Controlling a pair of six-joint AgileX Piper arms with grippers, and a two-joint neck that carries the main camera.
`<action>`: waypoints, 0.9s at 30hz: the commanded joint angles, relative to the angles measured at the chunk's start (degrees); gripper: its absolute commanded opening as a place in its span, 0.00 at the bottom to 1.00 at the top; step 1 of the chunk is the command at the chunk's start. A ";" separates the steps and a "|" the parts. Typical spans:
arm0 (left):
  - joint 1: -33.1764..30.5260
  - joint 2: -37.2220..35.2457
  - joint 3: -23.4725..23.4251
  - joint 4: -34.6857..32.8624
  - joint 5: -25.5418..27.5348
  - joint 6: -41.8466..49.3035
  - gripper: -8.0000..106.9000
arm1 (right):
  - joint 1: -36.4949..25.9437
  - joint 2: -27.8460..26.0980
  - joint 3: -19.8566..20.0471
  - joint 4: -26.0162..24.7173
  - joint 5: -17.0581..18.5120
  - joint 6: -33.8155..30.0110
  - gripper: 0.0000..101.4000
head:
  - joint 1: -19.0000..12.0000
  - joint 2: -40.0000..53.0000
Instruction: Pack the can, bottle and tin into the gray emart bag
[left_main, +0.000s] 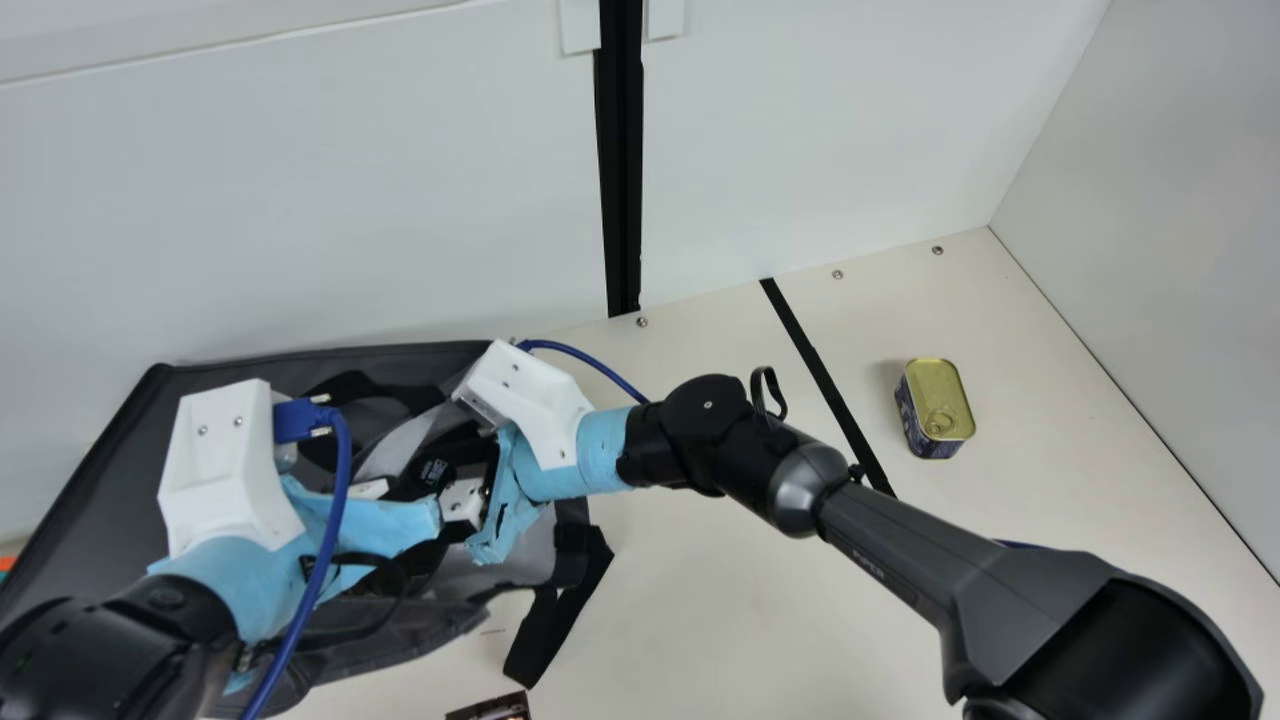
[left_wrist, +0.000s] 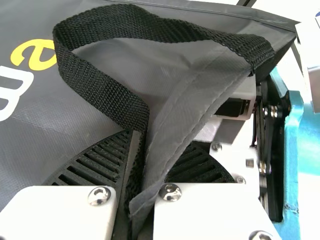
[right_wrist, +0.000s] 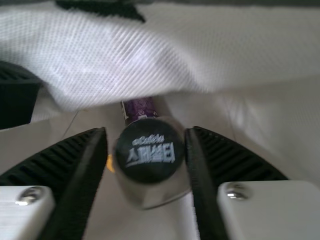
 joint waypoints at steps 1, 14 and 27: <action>0.00 0.00 0.00 0.00 0.00 0.00 0.16 | -0.12 -0.18 0.11 -0.19 -0.24 -0.19 0.69 | -1.30 -0.05; 0.00 0.00 0.00 0.00 0.00 0.00 0.16 | -1.26 -2.84 1.79 -1.83 0.50 0.15 0.90 | -1.30 -0.05; 0.00 0.00 0.00 0.00 0.00 0.00 0.16 | -3.30 -7.92 5.10 -3.88 1.44 1.11 0.90 | -1.30 -0.05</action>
